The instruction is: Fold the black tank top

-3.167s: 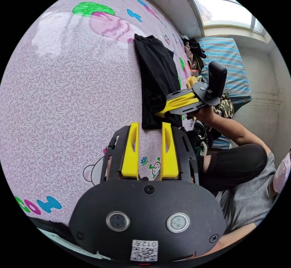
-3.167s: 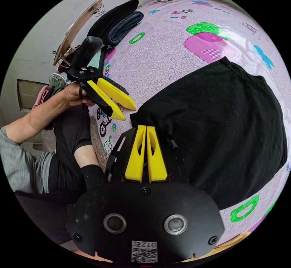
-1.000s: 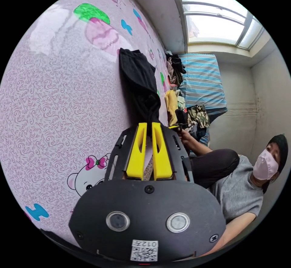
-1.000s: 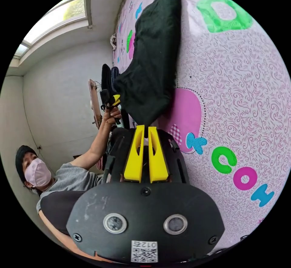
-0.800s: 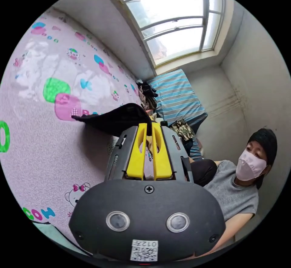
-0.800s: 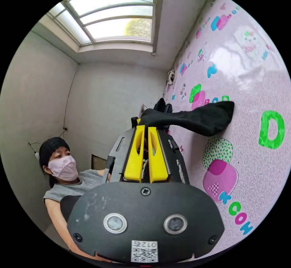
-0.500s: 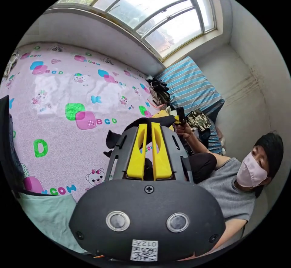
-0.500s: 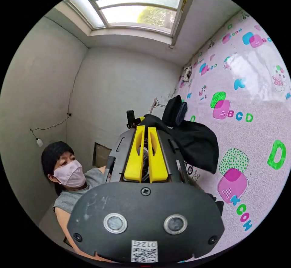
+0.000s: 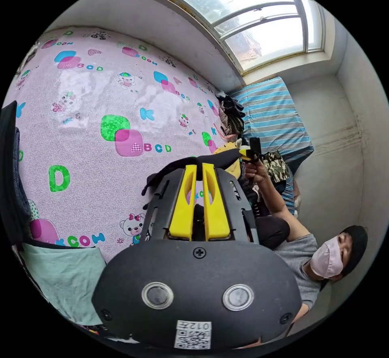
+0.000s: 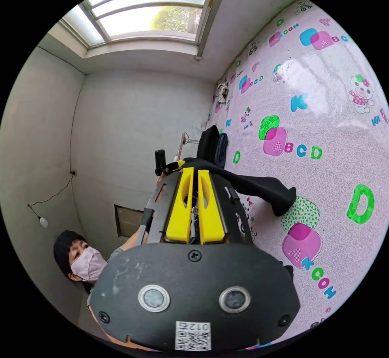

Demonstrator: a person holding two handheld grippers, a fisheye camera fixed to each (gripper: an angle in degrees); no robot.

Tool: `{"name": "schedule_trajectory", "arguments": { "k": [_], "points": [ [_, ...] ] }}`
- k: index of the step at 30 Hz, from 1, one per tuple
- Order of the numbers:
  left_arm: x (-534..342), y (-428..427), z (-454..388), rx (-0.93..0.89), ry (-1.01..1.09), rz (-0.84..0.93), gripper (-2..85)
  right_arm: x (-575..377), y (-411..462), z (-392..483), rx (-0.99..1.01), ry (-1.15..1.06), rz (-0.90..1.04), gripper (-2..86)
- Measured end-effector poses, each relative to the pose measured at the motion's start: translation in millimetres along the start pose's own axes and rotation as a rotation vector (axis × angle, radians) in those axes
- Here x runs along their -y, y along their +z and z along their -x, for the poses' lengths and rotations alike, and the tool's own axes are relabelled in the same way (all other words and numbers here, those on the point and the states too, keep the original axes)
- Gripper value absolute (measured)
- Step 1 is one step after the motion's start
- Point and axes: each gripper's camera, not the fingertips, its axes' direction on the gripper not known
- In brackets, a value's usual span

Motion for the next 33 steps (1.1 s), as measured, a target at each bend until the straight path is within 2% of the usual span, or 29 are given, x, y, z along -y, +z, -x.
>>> {"name": "schedule_trajectory", "arguments": {
  "k": [5, 9, 12, 17, 20, 24, 29, 33],
  "points": [
    [49, -27, -14, -0.048, 0.046, -0.152, 1.6, 103, -10, 80, -0.078, -0.184, -0.078, -0.1],
    [59, -29, -16, -0.058, 0.092, -0.149, 1.6, 111, -13, 89, -0.125, -0.260, -0.030, -0.1],
    [47, 16, 26, -0.087, -0.005, -0.066, 1.6, 86, -5, 5, -0.197, -0.185, 0.033, -0.1],
    [-18, 142, 146, -0.243, -0.374, 0.062, 1.6, -28, -11, -283, -0.199, 0.226, 0.072, 0.1],
    [-69, 205, 190, -0.267, -0.548, 0.136, 1.6, -98, -36, -390, -0.146, 0.411, 0.062, 0.2],
    [-99, 232, 193, -0.301, -0.544, 0.176, 1.5, -135, -79, -433, -0.113, 0.448, 0.058, 0.3],
    [-107, 237, 180, -0.233, -0.485, 0.226, 1.3, -131, -127, -446, -0.203, 0.358, 0.189, 0.4],
    [-111, 249, 169, -0.216, -0.449, 0.263, 1.1, -134, -172, -470, -0.248, 0.369, 0.199, 0.8]
  ]
}}
